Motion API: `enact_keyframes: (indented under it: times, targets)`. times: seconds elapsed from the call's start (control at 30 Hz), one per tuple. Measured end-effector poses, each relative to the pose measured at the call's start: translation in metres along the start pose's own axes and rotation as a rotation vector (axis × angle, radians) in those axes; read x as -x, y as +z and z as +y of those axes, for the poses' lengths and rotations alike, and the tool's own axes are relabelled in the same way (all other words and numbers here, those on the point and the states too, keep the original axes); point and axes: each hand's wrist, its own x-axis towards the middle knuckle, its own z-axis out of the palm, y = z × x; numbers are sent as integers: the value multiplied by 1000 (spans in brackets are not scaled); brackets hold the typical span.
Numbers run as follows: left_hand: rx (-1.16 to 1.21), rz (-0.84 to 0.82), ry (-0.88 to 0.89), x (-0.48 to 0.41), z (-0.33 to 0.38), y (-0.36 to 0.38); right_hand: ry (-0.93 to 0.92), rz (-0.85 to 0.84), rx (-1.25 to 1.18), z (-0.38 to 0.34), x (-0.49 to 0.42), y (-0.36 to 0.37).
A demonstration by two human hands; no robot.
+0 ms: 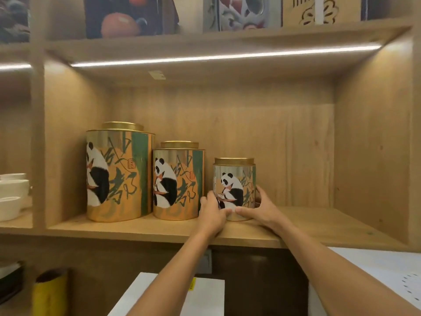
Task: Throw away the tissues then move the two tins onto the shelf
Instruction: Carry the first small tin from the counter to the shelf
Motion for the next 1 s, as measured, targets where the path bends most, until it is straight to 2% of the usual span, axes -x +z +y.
enact_keyframes:
  times: [0.4,1.0]
  targets:
    - [-3,-4,41,9,-1,-10,-29,45,22,6,0,-6]
    - [50,32,28,3,-6,-11,14,-11,71,2,3,-10]
